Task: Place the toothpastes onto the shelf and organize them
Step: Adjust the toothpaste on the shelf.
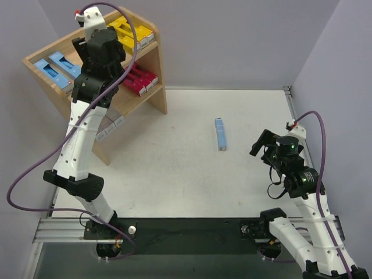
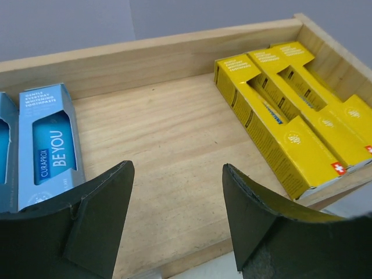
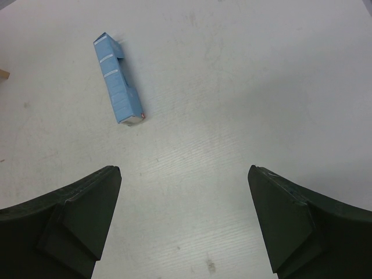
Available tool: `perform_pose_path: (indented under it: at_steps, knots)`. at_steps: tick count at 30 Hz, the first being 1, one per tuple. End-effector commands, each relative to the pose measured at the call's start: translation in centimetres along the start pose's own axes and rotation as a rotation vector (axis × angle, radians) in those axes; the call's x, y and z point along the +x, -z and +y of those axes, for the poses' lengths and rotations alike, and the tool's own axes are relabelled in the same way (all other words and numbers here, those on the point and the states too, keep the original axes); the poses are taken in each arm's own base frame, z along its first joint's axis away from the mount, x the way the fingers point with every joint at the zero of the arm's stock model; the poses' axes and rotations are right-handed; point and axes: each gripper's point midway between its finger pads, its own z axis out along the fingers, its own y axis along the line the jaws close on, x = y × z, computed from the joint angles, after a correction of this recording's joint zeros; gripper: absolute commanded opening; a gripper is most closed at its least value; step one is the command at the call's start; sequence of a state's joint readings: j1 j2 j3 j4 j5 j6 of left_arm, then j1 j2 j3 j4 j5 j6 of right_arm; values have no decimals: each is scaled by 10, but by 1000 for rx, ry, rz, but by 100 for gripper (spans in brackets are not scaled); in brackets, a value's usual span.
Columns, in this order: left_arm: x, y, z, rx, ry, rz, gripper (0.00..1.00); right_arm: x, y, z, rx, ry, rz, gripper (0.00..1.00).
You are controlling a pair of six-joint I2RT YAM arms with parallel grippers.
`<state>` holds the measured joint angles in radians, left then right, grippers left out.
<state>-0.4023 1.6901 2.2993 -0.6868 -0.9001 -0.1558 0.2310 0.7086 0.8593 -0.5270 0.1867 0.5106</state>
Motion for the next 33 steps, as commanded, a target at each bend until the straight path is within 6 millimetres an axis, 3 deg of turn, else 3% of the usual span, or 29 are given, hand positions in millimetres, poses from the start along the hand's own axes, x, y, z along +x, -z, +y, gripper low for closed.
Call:
perform_pose_path:
  at_steps: [1,9,18,33]
  knots:
    - [2,-8,13,6,99,41,72,-2,0,-1,1,21,-19,98]
    - [31,-35,29,-80,74,92,71,0,-2,0,-3,24,-20,98]
    - [46,-52,36,-131,55,119,70,-1,-1,-2,2,40,-37,97]
    - [37,-39,84,-302,-165,91,68,-4,2,-2,3,63,-59,97]
